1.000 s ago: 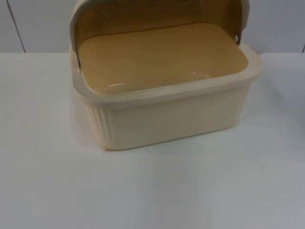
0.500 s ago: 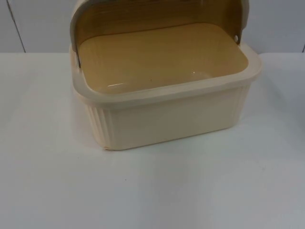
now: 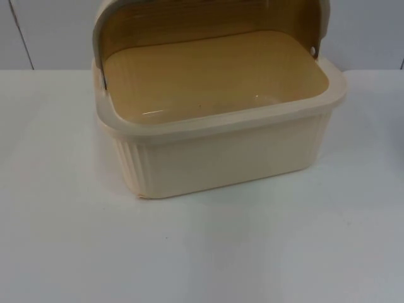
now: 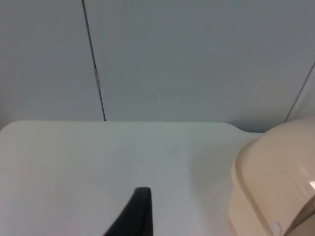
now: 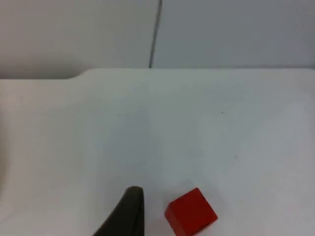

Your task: Open the box lid with the left hand, place the block into the box with the right hand, then close the box lid with the left hand.

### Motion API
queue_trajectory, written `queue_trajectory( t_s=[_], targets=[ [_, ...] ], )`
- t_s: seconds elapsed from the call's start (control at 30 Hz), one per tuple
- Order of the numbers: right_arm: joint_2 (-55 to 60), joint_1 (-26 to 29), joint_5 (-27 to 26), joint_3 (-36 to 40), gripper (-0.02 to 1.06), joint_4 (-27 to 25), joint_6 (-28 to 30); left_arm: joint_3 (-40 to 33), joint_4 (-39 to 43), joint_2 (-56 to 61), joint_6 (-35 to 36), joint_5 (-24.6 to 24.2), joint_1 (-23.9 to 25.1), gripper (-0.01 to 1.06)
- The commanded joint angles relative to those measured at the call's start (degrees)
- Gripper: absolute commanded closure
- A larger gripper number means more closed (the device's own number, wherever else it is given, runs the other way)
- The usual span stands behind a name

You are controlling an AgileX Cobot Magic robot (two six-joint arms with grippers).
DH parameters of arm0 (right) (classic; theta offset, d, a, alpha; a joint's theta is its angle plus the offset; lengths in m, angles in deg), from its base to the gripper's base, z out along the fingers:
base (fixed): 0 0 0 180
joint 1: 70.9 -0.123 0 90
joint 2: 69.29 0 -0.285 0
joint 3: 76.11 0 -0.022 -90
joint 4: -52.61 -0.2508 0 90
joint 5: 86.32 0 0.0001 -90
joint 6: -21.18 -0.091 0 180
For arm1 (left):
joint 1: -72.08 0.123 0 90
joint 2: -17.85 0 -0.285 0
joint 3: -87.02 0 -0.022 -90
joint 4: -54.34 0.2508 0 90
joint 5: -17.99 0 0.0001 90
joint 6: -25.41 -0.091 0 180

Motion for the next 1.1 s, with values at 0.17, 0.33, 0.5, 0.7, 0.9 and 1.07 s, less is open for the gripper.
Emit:
queue_trajectory(
  t_s=[0.17, 0.33, 0.5, 0.7, 0.9, 1.07],
  targets=[
    [8.34, 6.68, -7.91, 0.00, 0.00, -8.77, 9.46, -0.16, -0.74, 0.66, -0.42, -0.84, 0.09, 0.01],
    [14.97, 10.72, -12.36, 0.00, 0.00, -10.97, 13.15, -0.16, -0.62, 0.66, -1.13, -0.94, 0.09, 0.01],
    [21.58, 11.86, -13.97, -0.24, 0.00, -11.13, 15.88, -0.16, -0.62, 0.66, -1.13, -1.20, 0.09, 0.01],
    [31.55, 11.86, -13.74, -5.36, 0.00, -26.42, 31.22, -0.16, 0.27, 0.66, -1.26, -2.21, 0.09, 0.01],
    [40.16, 11.86, -7.25, -14.75, 0.00, -32.60, 39.66, -0.16, 0.71, 0.66, -1.26, -3.00, 0.09, 0.01],
    [44.59, 11.86, -4.99, -16.65, 0.00, -40.40, 47.25, -0.16, 0.71, 0.66, -1.26, -3.37, 0.09, 0.01]
  ],
)
